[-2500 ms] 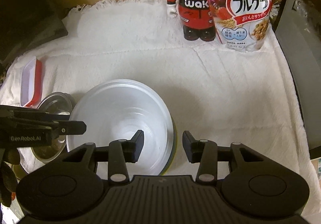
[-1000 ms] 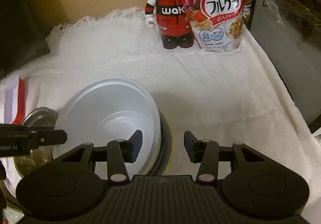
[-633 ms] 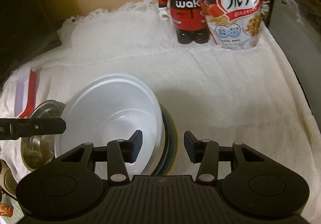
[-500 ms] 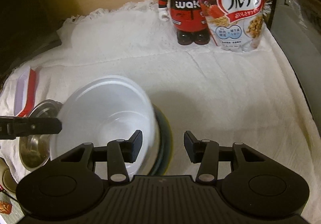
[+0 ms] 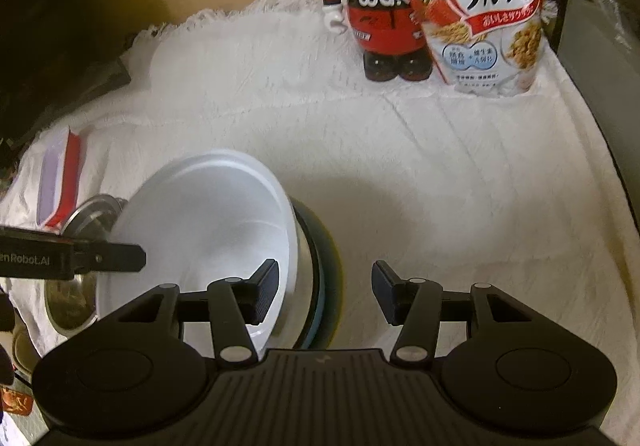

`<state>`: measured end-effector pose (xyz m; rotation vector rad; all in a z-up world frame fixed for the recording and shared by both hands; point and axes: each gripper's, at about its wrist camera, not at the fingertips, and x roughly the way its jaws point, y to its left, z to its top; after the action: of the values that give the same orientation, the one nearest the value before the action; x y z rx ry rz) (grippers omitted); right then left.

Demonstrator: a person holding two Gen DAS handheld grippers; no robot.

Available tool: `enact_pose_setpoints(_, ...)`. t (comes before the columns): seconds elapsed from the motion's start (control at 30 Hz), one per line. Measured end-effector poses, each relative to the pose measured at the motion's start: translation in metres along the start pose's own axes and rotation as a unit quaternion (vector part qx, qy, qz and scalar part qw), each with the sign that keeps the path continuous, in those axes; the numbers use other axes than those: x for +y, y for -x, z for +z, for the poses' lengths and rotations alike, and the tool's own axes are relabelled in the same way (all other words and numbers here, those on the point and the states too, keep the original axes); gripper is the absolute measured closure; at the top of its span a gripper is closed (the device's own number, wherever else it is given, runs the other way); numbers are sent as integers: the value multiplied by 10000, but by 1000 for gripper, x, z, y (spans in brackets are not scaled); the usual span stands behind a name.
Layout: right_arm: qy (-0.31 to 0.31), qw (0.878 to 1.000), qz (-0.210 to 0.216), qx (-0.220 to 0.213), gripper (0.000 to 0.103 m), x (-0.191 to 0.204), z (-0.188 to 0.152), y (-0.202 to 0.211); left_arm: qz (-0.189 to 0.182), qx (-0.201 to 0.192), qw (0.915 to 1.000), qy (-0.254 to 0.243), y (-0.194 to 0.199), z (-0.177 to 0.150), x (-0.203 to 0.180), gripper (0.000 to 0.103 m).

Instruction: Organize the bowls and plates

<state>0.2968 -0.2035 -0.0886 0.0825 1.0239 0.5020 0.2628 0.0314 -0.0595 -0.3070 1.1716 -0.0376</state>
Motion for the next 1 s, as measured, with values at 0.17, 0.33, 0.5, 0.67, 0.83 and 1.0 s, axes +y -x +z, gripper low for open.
enact_pose_setpoints(0.17, -80, 9998, -8, 174, 51, -6, -3, -9, 46, 104, 9999, -23, -8, 2, -3, 69)
enact_pose_setpoints(0.33, -205, 9993, 110, 282, 51, -12, -6, -14, -180, 379, 9990, 128, -21, 8, 0, 65)
enact_pose_setpoints(0.5, -452, 9981, 158, 383, 51, -20, -5, -20, -104, 374, 9990, 200, -26, 17, 6, 64)
enact_pose_setpoints(0.67, -774, 9936, 535, 621, 51, -27, -5, -28, -62, 573, 9983, -11, -37, 15, 0, 65)
enact_pose_setpoints(0.83, -729, 9919, 689, 779, 51, -18, -11, -44, -344, 659, 9972, -22, -45, 13, -3, 44)
enact_pose_setpoints(1.0, -878, 9860, 1146, 831, 50, -20, -5, -57, -308, 692, 9971, 114, -52, 13, -3, 44)
